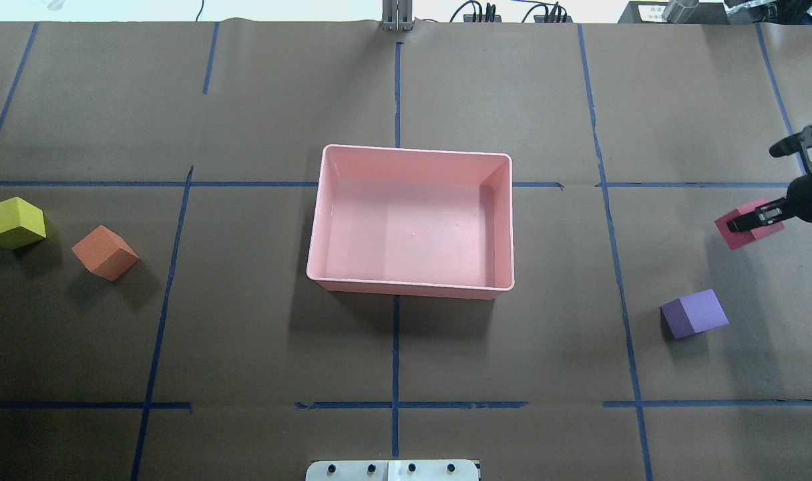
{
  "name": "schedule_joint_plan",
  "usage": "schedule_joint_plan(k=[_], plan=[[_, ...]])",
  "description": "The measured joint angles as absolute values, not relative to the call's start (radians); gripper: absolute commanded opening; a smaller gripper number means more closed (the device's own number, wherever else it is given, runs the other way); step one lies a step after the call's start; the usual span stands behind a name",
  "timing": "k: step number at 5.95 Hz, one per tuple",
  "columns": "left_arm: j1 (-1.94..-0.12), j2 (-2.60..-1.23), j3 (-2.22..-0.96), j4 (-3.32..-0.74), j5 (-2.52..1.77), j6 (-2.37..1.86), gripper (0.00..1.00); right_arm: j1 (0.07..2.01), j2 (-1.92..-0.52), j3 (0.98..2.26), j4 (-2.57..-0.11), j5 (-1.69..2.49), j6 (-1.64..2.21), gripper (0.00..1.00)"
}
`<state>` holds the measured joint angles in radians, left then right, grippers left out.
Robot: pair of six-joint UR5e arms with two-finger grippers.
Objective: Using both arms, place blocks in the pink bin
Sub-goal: 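Carry the pink-red cube with the right gripper and drop it into the bin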
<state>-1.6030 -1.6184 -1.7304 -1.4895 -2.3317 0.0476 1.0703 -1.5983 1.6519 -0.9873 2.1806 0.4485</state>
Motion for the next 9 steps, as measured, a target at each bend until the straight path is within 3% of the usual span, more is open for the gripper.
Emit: schedule_joint_plan(k=[2,5,6,7,9], plan=[[-1.603,-1.621,-1.734,-1.491,-2.332,0.048,1.0,1.054,-1.359,1.814,-1.36,2.18,0.625,0.02],[-1.602,-1.629,-1.74,-1.49,-2.332,0.047,1.0,0.859,-0.958,1.793,-1.597,2.065,1.066,0.06],[-1.601,-1.631,-1.742,-1.491,-2.332,0.047,1.0,0.786,-0.841,1.717,-1.614,1.992,1.167,0.68],[-1.601,-1.632,-1.743,-1.491,-2.333,0.047,1.0,0.719,-0.742,1.631,-1.62,1.918,1.243,0.99],[-1.599,-1.633,-1.76,-1.502,-2.333,0.049,1.0,0.663,-0.682,1.592,-1.658,1.839,1.253,1.0]])
